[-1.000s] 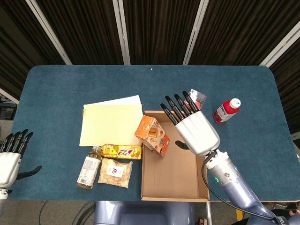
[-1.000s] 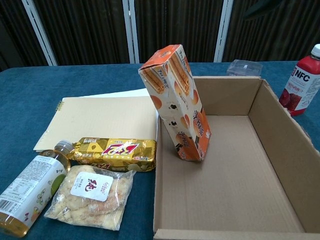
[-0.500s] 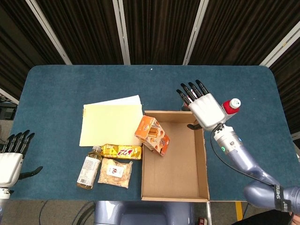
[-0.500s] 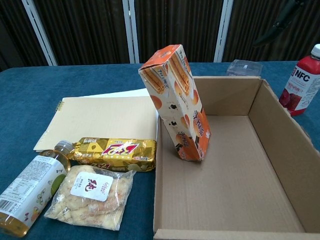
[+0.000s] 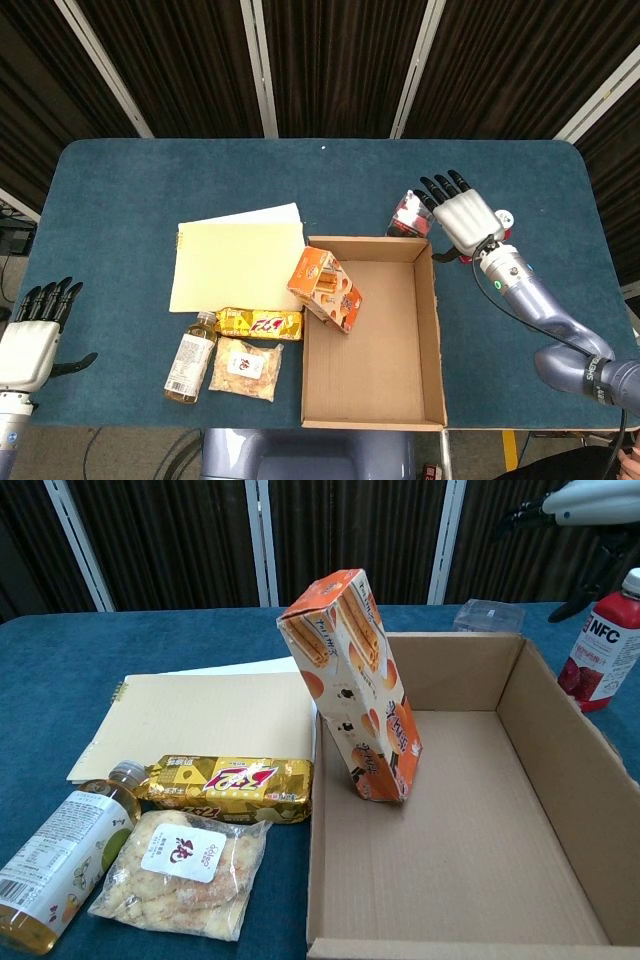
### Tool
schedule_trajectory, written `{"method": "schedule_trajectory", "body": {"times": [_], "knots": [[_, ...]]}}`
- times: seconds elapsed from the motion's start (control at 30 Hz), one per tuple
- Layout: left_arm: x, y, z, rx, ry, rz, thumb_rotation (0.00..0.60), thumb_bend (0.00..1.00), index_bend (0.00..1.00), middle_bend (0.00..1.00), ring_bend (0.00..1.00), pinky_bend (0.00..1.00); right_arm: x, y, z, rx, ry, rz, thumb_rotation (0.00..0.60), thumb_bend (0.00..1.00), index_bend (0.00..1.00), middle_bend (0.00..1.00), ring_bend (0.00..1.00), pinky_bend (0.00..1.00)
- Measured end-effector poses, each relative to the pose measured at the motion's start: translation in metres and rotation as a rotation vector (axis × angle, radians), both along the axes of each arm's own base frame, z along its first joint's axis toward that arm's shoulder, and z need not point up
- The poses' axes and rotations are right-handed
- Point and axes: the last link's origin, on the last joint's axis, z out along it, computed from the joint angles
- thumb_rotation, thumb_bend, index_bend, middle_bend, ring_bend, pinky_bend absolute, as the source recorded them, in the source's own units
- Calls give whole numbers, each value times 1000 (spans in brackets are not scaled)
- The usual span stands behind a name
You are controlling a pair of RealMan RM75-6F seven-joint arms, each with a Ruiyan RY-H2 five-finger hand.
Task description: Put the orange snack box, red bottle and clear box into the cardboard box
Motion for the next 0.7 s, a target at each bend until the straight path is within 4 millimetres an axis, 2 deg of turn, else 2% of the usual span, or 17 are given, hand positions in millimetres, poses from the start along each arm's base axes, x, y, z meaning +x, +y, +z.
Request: {"method": "schedule_trajectory", "body": {"times": [0.27,0.53,0.7], "knots": [[-2,4,-4,-6,12,19,525,0,0,0,0,0,-33,-10,-9,12,114,-66,600,64,81,0,0,8],[-3,5,-5,-5,21,26,526,0,0,0,0,0,-48,-17,-6,-8,183,-90,600,73,79,0,0,7],[-4,6,-7,-7,28,34,526,0,0,0,0,0,-54,-21,3,-36,190,-107,600,75,76,0,0,7]]}}
